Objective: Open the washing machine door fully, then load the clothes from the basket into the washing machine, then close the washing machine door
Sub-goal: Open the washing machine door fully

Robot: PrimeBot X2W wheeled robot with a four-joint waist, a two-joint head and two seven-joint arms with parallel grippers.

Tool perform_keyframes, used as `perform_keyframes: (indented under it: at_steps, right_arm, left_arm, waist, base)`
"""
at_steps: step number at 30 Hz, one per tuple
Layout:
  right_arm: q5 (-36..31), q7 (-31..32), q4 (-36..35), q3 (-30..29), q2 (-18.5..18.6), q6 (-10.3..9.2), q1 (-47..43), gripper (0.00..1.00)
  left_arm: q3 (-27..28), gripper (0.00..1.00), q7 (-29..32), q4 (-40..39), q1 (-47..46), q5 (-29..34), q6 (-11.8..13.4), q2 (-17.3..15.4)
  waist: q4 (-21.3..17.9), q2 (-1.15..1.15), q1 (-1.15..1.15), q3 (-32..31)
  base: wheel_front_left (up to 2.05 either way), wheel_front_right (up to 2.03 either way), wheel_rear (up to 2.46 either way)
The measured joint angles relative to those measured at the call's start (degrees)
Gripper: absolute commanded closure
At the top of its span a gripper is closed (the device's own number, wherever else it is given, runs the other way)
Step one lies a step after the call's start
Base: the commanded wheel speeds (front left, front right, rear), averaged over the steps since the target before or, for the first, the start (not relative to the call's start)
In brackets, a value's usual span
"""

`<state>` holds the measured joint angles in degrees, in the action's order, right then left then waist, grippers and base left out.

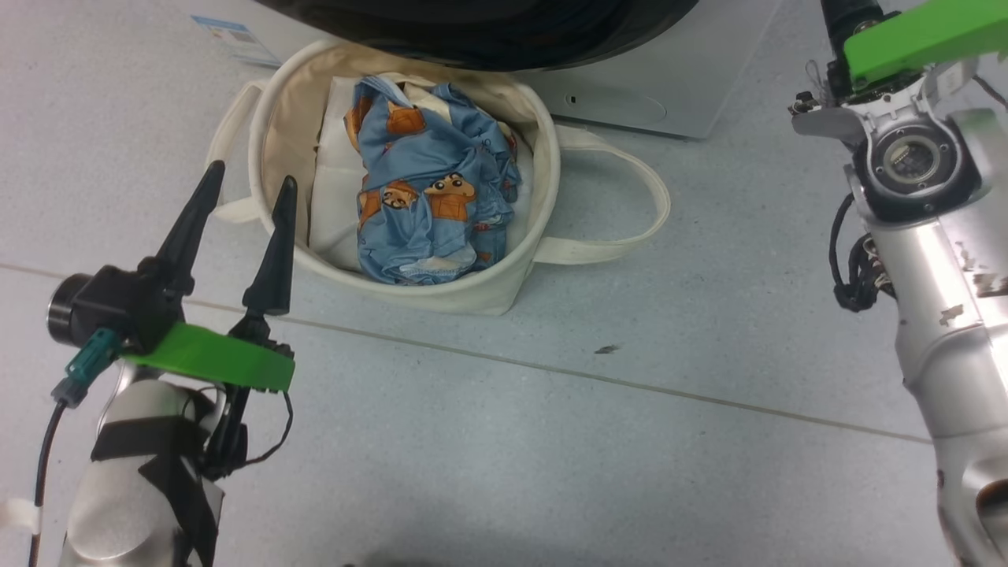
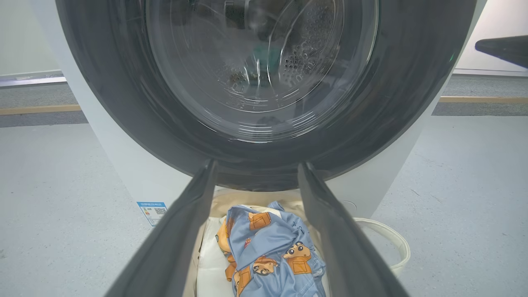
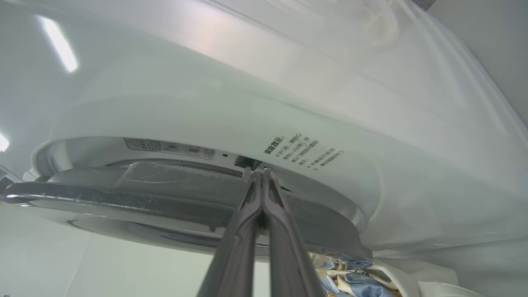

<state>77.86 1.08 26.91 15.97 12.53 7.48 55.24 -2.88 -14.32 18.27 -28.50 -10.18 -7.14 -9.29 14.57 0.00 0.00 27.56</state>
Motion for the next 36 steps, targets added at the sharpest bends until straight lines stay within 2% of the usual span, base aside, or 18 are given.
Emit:
perform_keyframes:
  at_steps: [11,16,28,36]
  right_arm:
    - [8.5,11.0,0.4,1.5,1.4,0.0,5.7,1.0]
    - [10.1,13.0,0.9,1.3,2.3,0.0,7.9,1.0]
    - [12.6,18.7,7.1,1.4,2.1,0.0,15.8,1.0]
    - [14.0,22.2,10.4,1.7,1.3,0.0,17.5,1.0]
  left_arm:
    - [-0.1,0.0,0.0,0.0,-0.1,0.0,0.0,0.2]
    - [-0.1,0.0,0.0,0.0,-0.2,-0.1,0.0,0.3]
    - [-0.2,0.0,0.0,0.0,-1.0,-0.1,0.0,0.5]
    - [-0.2,0.0,0.0,0.0,-1.0,-0.6,0.0,0.6]
  waist:
    - [1.2,0.0,-0.01,1.7]
    - [1.6,0.0,0.0,2.4]
    - [2.5,0.0,0.0,3.6]
    - [2.4,0.0,0.0,3.3]
  base:
    - [0.0,0.0,0.0]
    - [0.0,0.0,0.0]
    - [0.0,0.0,0.0]
    - [0.0,0.0,0.0]
